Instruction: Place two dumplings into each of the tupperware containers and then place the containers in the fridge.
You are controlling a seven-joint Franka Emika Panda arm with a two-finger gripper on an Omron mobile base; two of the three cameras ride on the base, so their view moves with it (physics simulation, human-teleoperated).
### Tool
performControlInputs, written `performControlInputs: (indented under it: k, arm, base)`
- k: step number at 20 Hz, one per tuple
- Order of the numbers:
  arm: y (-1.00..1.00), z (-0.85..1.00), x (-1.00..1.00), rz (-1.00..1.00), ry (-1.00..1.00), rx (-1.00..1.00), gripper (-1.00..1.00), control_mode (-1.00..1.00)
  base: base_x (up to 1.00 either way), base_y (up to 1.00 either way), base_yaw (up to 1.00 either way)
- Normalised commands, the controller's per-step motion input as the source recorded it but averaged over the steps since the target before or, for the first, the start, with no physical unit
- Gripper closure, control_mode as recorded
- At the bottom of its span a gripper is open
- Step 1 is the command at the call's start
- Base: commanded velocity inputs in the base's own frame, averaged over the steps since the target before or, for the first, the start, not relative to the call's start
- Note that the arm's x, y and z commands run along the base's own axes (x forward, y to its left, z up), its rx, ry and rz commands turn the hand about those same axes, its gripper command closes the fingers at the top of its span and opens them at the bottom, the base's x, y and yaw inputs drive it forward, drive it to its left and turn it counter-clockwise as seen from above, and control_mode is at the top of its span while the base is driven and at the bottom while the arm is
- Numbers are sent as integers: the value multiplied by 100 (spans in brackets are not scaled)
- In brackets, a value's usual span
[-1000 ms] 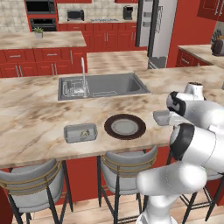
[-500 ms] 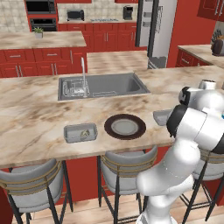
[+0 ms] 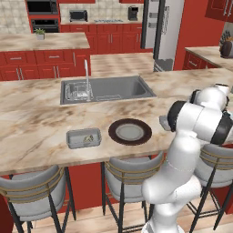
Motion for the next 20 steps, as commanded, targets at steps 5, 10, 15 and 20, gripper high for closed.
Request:
performControlInputs:
  k: [5,10,15,20]
  arm:
    - [-38,-3,51,-1,-5,0,-100,-100]
    - [-44,0,56,-8,0,0,-100,-100]
    - [-15,-24,60,-6,-1,0,-100,-100]
    - [-29,-29,41,-5,0,0,-100,-100]
  base:
    - [0,0,0]
    - [0,0,0]
    - [0,0,0]
    - [0,0,0]
